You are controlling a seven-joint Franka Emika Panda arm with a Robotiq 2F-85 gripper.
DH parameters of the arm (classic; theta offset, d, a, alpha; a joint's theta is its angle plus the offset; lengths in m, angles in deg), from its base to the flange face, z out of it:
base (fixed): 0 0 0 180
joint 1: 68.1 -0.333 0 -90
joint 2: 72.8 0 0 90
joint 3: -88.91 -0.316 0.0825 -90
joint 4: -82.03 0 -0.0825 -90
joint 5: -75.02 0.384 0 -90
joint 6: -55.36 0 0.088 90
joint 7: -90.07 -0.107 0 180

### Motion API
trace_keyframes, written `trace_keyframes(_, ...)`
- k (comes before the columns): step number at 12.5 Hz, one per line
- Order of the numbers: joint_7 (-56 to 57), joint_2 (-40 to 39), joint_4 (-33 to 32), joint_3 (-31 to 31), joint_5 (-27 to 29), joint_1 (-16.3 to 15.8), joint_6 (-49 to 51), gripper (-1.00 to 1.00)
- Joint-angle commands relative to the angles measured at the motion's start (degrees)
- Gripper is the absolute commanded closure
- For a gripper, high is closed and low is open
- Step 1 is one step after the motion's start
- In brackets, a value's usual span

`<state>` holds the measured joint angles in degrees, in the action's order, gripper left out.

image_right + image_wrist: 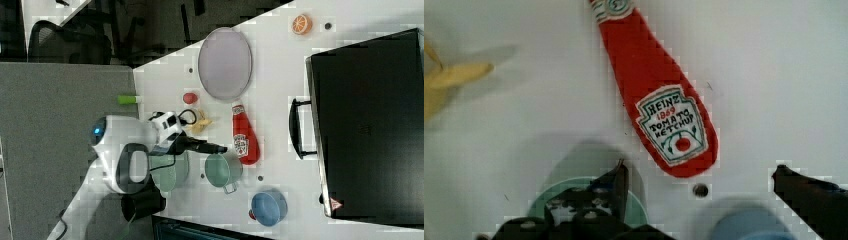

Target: Pick Ketchup from the table and place it in strainer.

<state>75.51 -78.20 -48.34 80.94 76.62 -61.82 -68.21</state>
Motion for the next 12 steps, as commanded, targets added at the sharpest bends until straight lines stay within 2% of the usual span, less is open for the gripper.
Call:
trace_keyframes(1, 16.8, -1.4, -0.4, -0.6, 0.0, 0.3, -5.5, -1.00)
trace_keyframes(5, 22.5, -7.5, -1.9, -0.6, -1.0, 0.1, -14.2, -1.00)
trace_keyframes(7, 22.5, -10.5, -2.0, -0.6, -3.7, 0.1, -16.6, -1.00)
trace_keyframes(12, 22.5, -16.8, -2.1, -0.5, -4.0, 0.1, -21.7, -1.00)
